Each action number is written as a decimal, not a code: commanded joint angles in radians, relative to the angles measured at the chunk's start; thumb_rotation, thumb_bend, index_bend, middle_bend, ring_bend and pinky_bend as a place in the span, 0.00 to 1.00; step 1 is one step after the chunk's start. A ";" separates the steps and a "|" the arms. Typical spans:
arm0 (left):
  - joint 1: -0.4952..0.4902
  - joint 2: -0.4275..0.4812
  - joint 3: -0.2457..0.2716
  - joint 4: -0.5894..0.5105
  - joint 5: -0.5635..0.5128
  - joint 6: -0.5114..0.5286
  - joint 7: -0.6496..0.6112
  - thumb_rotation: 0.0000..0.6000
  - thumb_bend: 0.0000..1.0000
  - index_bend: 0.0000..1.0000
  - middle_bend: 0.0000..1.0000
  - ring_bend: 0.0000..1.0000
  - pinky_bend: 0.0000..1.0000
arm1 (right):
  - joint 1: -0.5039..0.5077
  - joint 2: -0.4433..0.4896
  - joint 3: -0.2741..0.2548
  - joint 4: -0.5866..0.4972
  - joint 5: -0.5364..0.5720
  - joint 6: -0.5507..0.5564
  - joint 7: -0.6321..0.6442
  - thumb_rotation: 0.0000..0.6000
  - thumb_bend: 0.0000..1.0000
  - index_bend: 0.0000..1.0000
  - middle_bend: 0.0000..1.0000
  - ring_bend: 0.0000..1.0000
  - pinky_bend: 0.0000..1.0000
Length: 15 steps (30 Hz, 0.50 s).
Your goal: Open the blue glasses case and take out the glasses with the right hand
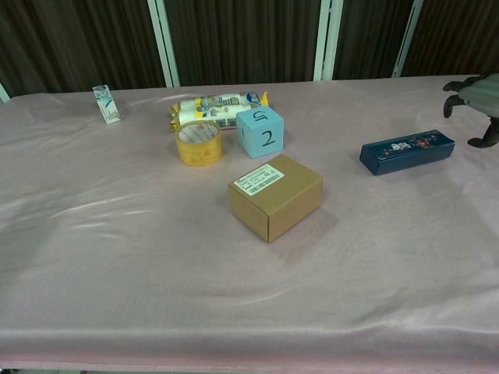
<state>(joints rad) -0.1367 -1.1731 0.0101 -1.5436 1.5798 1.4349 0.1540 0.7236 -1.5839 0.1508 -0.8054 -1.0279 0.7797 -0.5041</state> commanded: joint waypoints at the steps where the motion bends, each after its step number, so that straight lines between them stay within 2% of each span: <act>1: -0.003 -0.003 -0.001 0.000 -0.003 -0.005 0.006 1.00 0.42 0.00 0.00 0.00 0.06 | 0.017 -0.049 -0.008 0.060 -0.031 -0.019 0.026 1.00 0.48 0.36 0.00 0.00 0.00; 5: -0.006 -0.006 -0.002 -0.001 -0.006 -0.008 0.010 1.00 0.42 0.00 0.00 0.00 0.06 | 0.030 -0.079 -0.006 0.108 -0.057 -0.024 0.051 1.00 0.48 0.34 0.00 0.00 0.00; 15: -0.006 -0.007 -0.003 0.000 -0.009 -0.004 0.008 1.00 0.42 0.00 0.00 0.00 0.06 | 0.045 -0.095 0.002 0.161 -0.087 -0.049 0.074 1.00 0.52 0.41 0.00 0.00 0.00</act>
<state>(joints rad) -0.1424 -1.1798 0.0068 -1.5432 1.5711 1.4307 0.1619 0.7673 -1.6786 0.1521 -0.6469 -1.1138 0.7346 -0.4288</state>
